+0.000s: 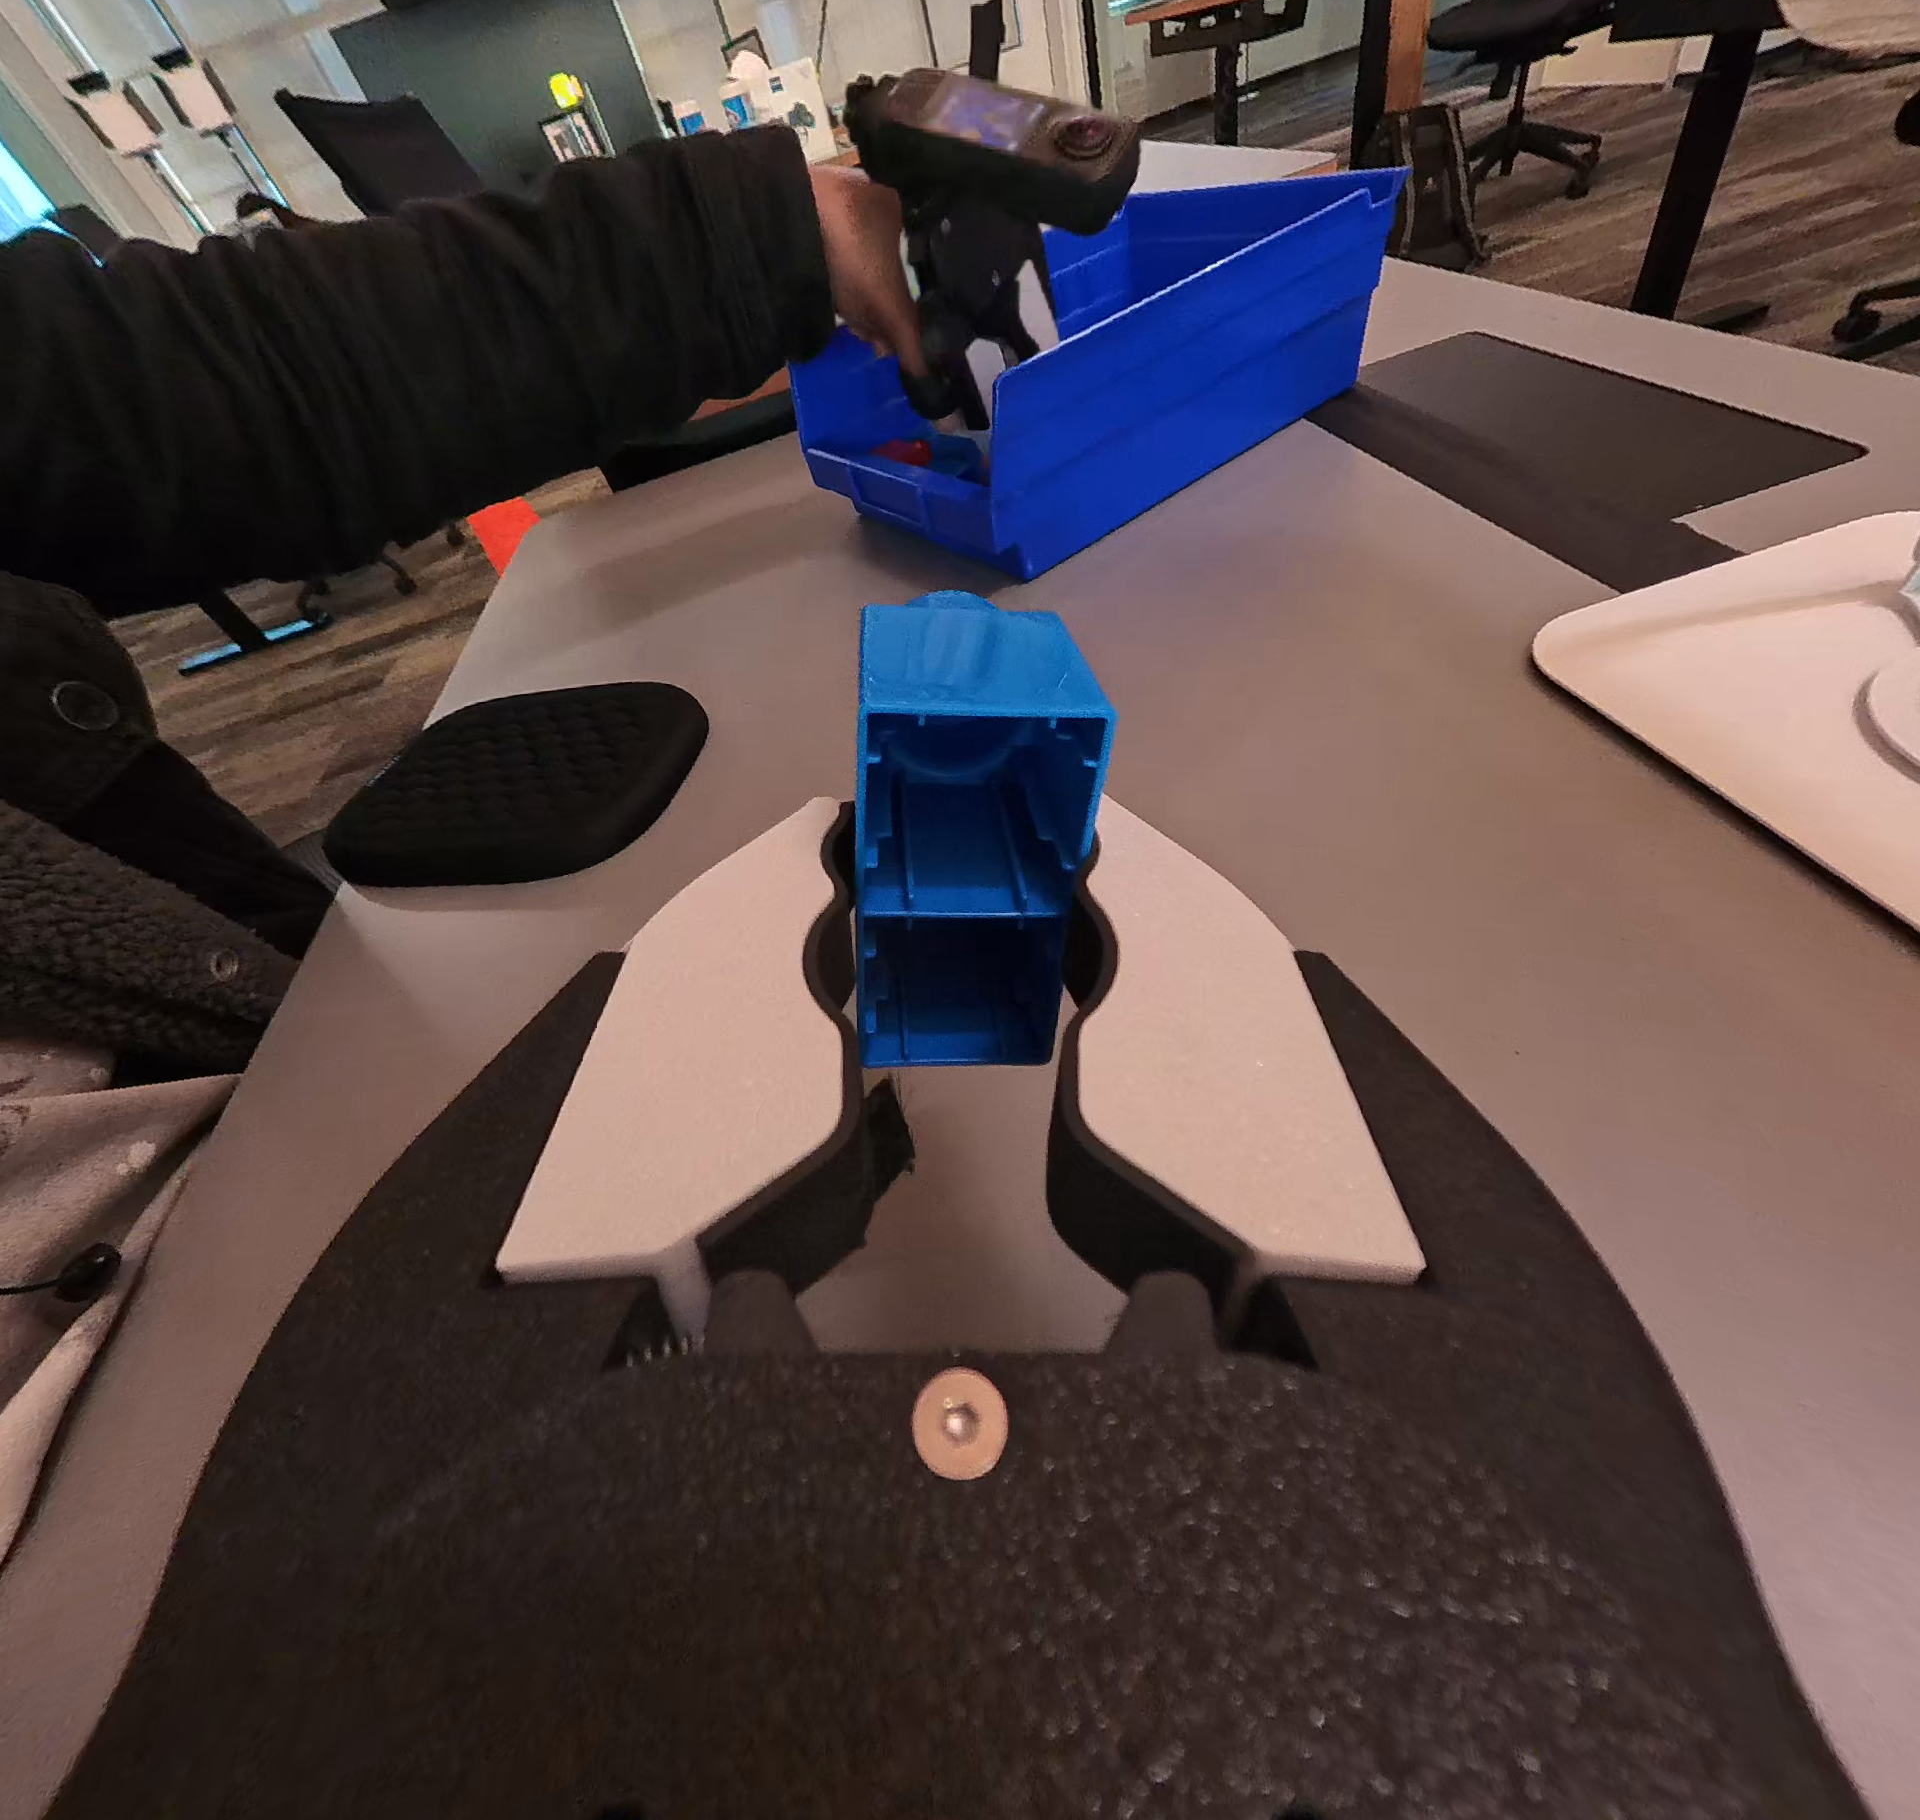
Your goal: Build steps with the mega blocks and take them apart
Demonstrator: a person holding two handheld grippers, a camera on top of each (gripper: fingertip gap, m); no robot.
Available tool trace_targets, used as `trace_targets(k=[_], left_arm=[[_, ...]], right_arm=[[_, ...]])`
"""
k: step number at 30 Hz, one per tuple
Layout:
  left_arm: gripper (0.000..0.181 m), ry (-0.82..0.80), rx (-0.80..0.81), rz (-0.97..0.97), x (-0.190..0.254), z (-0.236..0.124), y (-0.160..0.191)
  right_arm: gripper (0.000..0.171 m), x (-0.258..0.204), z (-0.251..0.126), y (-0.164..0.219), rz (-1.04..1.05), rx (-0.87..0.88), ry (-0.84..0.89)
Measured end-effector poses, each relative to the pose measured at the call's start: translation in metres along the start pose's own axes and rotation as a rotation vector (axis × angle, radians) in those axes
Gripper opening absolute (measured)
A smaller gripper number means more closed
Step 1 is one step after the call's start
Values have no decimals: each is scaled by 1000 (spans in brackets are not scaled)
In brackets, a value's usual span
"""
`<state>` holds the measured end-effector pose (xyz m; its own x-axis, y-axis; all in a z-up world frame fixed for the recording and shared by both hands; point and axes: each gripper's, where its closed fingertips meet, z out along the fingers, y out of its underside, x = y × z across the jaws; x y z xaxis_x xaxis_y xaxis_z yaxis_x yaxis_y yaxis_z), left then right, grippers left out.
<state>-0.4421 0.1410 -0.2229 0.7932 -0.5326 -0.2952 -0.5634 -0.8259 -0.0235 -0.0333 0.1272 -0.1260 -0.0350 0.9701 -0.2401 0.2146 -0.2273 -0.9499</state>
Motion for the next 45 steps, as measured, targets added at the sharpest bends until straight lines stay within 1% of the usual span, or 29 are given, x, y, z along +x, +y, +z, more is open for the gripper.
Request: trace_targets(k=[2, 3, 6, 9, 12, 15, 22, 25, 27, 31, 34, 36, 39, 42, 45], left_arm=[[42, -28, 0, 73, 2, -2, -4], [49, -31, -5, 90, 3, -2, -5], [57, -2, -1, 98, 7, -3, -4], [60, 56, 25, 55, 9, -4, 1], [60, 117, 91, 44, 10, -3, 4], [60, 137, 113, 38, 4, 4, 10], [56, 180, 48, 107, 0, 12, 16], [54, 206, 52, 123, 2, 12, 15], [49, 224, 53, 127, 4, 12, 15], [31, 216, 59, 151, 4, 11, 14], [31, 208, 86, 140, 3, 8, 11], [31, 193, 131, 137, 2, 2, 6], [31, 125, 196, 145, -7, -16, 0], [31, 71, 294, 141, -12, -49, -9], [30, 52, 404, 153, -5, -91, -23]], right_arm=[[37, 0, 0, -1, 15, 9, -8], [37, 1, -1, -1, 20, 12, -8], [37, 2, -1, 0, 19, 8, -2], [37, 2, -1, 0, 18, 6, -4], [37, 1, 0, 1, 18, 4, -7], [37, 1, 1, 3, 21, 0, -11], [37, 2, 2, 7, 25, -15, -12], [37, 3, 1, 8, 30, -14, -14], [37, 4, 2, 9, 32, -17, -17], [37, 4, 2, 11, 30, -22, -17], [37, 4, 2, 10, 31, -21, -16], [37, 4, 2, 10, 29, -19, -14], [37, 5, 2, 9, 25, -17, -7], [37, 2, 1, 7, 12, -4, -17], [37, -2, 0, 2, -13, 24, -32]])
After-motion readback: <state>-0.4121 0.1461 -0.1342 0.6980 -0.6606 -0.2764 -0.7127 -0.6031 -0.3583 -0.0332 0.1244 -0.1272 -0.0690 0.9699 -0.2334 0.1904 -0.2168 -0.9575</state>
